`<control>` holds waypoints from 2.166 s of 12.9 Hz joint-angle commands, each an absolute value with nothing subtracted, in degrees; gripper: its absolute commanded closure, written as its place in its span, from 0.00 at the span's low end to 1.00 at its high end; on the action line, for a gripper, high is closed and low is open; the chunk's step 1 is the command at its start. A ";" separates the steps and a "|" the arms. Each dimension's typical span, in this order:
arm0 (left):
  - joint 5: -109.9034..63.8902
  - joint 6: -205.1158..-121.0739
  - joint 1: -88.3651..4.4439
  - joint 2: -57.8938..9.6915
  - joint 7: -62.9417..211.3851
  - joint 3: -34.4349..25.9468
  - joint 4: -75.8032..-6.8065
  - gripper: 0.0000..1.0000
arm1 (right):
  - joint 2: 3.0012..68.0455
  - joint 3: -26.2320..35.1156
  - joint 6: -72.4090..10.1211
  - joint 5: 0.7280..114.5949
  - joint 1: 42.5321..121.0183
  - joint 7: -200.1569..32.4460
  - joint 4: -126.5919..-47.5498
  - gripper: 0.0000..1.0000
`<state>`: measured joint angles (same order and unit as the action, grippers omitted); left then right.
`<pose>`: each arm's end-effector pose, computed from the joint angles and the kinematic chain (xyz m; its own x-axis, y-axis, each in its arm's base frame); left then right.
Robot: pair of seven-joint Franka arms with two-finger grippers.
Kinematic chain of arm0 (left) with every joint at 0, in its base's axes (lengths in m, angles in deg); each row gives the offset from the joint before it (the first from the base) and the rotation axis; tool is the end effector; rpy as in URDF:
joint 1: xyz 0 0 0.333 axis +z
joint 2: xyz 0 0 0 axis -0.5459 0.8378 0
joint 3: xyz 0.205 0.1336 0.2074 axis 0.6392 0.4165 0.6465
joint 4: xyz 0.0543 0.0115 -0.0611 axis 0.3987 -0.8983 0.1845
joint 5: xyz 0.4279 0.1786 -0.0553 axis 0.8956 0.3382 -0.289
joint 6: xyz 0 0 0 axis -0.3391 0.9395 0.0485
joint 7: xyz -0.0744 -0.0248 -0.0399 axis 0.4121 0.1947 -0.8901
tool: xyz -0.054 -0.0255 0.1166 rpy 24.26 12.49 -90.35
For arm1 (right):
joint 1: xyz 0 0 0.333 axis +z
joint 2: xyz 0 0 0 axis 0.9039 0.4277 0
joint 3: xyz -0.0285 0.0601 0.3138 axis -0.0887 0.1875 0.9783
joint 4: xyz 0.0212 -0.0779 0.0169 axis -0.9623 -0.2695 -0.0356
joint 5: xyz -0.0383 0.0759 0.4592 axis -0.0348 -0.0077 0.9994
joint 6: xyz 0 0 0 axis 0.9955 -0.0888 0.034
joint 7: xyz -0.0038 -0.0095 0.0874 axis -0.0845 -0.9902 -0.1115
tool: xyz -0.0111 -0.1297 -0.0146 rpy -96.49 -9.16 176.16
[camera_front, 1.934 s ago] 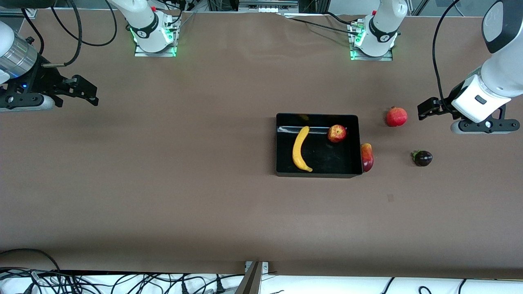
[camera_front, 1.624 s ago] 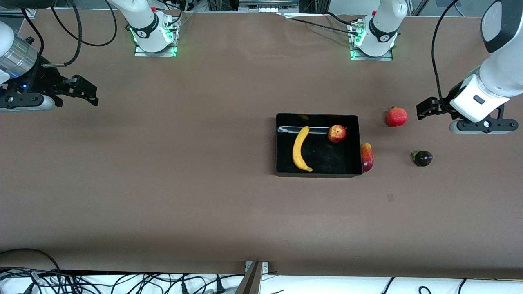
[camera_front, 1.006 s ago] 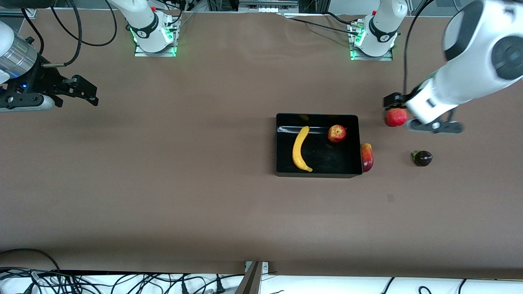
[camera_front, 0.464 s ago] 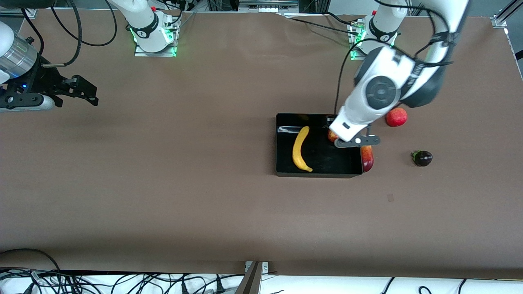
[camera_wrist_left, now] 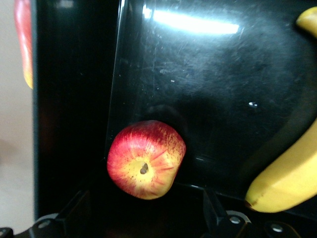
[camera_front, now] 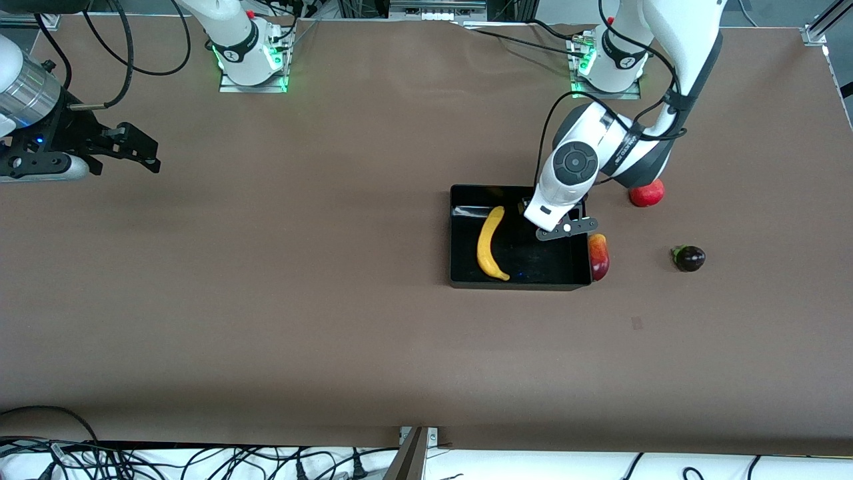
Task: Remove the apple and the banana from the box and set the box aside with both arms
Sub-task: 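Lower the left gripper and grasp the red apple in the box, then lift the apple out and set it beside the other red apple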
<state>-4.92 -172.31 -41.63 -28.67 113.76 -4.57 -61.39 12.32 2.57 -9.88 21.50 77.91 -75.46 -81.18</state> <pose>0.5375 -0.2739 0.1617 0.9577 0.2353 -0.1659 0.2102 -0.9652 -0.1554 0.6345 0.0675 0.5803 0.9989 0.0436 0.0146 0.0438 -0.9990 -0.0134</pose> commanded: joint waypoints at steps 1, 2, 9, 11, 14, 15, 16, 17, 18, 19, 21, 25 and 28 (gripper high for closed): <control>-2.86 -175.04 -41.35 -29.33 116.11 -4.82 -63.14 0.00 | 12.24 3.12 -9.74 21.43 77.16 -75.92 -80.69 0.00; -2.77 -175.22 -41.35 -29.07 115.94 -4.73 -63.41 0.00 | 12.23 3.12 -9.74 21.43 77.24 -75.92 -80.69 0.00; 3.11 -181.63 -41.17 -25.74 116.02 -4.11 -63.67 0.00 | 12.23 3.12 -9.74 21.52 77.16 -75.92 -80.69 0.00; 3.12 -181.63 -41.08 -24.94 116.02 -4.11 -63.67 0.00 | 12.32 3.12 -9.74 21.43 77.24 -75.92 -80.69 0.00; 3.21 -181.46 -41.09 -24.67 116.02 -4.11 -64.29 0.26 | 12.24 3.12 -9.74 21.43 77.16 -75.92 -80.69 0.00; 3.21 -180.94 -41.08 -24.93 116.02 -4.11 -64.29 0.56 | 12.23 3.12 -9.74 21.43 77.16 -75.92 -80.69 0.00; 3.12 -180.58 -40.82 -25.46 116.02 -4.20 -63.94 0.73 | 12.32 3.12 -9.74 21.43 77.16 -75.92 -80.69 0.00; 3.12 -178.84 -40.56 -26.42 115.85 -4.29 -63.41 0.77 | 12.24 3.12 -9.74 21.43 77.16 -75.92 -80.69 0.00; 3.12 -176.21 -40.12 -27.56 115.76 -4.55 -62.10 0.81 | 12.23 3.12 -9.74 21.52 77.16 -75.92 -80.69 0.00; 3.12 -171.57 -39.25 -29.05 115.24 -4.81 -60.18 0.82 | 12.32 3.12 -9.74 21.43 77.16 -75.92 -80.69 0.00; 2.60 -159.37 -38.10 -31.08 109.99 -5.08 -53.95 0.82 | 12.32 3.12 -9.74 21.52 77.25 -75.92 -80.69 0.00; 1.98 -152.19 -30.56 -34.95 89.72 -5.08 -51.09 0.80 | 12.23 3.12 -9.74 21.52 77.16 -75.92 -80.69 0.00; -3.18 -157.96 -22.65 -35.66 70.46 -4.99 -57.05 0.80 | 12.23 3.12 -9.74 21.52 77.25 -75.92 -80.69 0.00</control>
